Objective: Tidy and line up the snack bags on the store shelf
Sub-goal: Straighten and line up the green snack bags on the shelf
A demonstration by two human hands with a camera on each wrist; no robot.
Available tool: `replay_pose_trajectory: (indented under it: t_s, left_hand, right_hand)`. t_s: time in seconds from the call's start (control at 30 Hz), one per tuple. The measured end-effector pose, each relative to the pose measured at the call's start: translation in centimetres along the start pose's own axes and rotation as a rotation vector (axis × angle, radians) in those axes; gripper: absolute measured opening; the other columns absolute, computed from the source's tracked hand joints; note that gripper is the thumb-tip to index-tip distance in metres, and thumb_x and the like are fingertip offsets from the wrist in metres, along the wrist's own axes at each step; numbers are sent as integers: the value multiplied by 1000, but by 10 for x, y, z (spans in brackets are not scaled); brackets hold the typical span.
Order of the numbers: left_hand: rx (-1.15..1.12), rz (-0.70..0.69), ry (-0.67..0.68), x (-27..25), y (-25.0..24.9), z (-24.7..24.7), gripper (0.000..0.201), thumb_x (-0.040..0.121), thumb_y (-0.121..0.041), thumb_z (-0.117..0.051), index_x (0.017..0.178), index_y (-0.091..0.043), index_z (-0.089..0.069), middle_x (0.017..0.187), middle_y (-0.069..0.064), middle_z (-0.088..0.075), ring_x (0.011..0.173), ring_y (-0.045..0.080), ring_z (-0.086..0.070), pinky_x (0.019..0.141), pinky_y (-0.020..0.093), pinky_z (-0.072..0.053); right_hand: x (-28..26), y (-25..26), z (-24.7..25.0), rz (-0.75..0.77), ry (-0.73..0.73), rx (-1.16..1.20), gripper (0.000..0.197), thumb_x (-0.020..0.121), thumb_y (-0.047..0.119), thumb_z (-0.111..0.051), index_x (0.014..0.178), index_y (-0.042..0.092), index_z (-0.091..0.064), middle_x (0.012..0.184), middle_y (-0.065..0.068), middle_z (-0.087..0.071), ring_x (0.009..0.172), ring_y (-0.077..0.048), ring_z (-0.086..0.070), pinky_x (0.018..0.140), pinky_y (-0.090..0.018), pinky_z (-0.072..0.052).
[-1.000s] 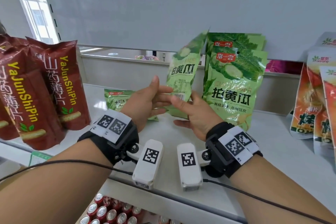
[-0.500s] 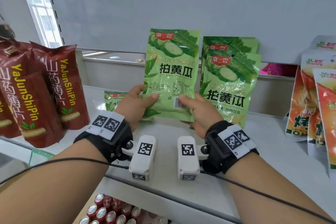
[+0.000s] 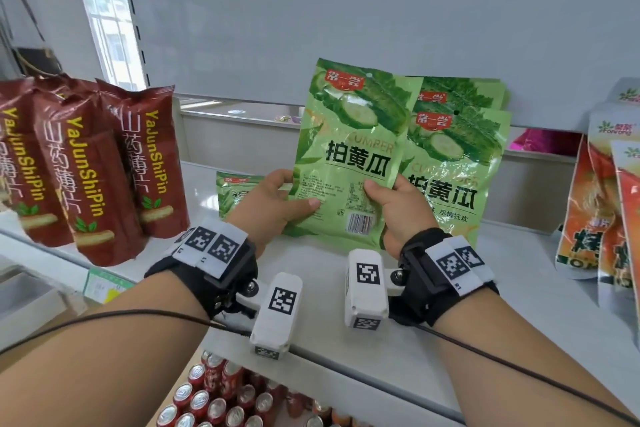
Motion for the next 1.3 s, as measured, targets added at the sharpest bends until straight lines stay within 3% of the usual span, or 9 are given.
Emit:
replay_pose_trajectory:
  t_s: [0.17,0.27,0.4,0.63,0.77,0.87,0.97,1.13,1.3]
  left_hand:
    - [-142,0,-61,8,-16,7,46,72,-38,-73,111,-15,-62,95,8,-75,87,28,-66,78,48,-55]
    - [-157,22,-34,15,-24,8,22,79,-22,-69,101,-17,-67,96,9,-75,90,32,-70,80,51,-57]
    - [-135,12,6,18,-32,5,37,70,-25,-72,105,-19,-66,102,11,-73,99,42,-63,94,66,-43]
    - [-93,-29,19,34,-30,8,22,83,-11,-67,103,-19,-65,103,9,-73,102,39,-65,95,58,-46]
    - [-86,-42,63,39,-27,7,24,78,-19,-70,102,-20,-66,104,9,-73,102,41,-64,92,63,-47]
    - [-105,-57,77,43,-24,9,34,73,-22,-71,106,-17,-66,100,5,-74,99,35,-67,89,59,-50]
    - [-115,-68,56,48,-20,14,24,82,-14,-67,105,-18,-67,92,1,-75,90,26,-69,88,52,-53]
    - [-232,-35,-43,48,-21,16,25,88,-10,-60,111,-19,-65,106,13,-71,103,41,-64,92,62,-47]
    - [-236,-89,194,42,-36,-10,23,92,-16,-56,111,-23,-67,99,0,-74,87,16,-69,68,30,-57]
  right_hand:
    - [-4,1,-10,25,79,-12,17,87,-1,-58,91,15,-63,80,1,-74,71,-13,-71,57,-30,-56]
    - [-4,11,-16,45,68,-3,12,87,8,-61,95,15,-65,91,-3,-75,84,-20,-71,74,-42,-57]
    - [3,36,-17,126,14,-4,14,88,11,-60,96,20,-67,104,-8,-72,100,-29,-66,89,-49,-51]
    - [7,55,-16,201,-62,-36,18,90,10,-58,80,23,-63,68,6,-69,60,-9,-65,53,-22,-52]
    - [9,70,-19,243,-140,-103,21,92,18,-58,76,29,-65,88,9,-65,92,-17,-59,93,-41,-48]
    - [10,73,-25,244,-148,-99,21,93,16,-55,81,28,-68,77,9,-66,84,-18,-60,90,-43,-50]
    - [8,67,-23,222,-206,-115,17,95,21,-52,109,27,-61,116,-4,-64,109,-23,-59,98,-45,-47]
    - [-1,58,-18,271,-271,-257,4,90,24,-58,94,25,-59,101,0,-60,83,-13,-54,66,-26,-43]
    - [-4,43,-55,224,69,-296,47,70,51,-62,113,34,-50,115,6,-58,99,-7,-57,72,-23,-45]
Point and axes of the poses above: each hand's wrist, its own x-axis towards the middle knuckle, its own z-axis out of the back of the hand, y = z × x, the point moved 7 cm from there along x, towards the middle knuckle
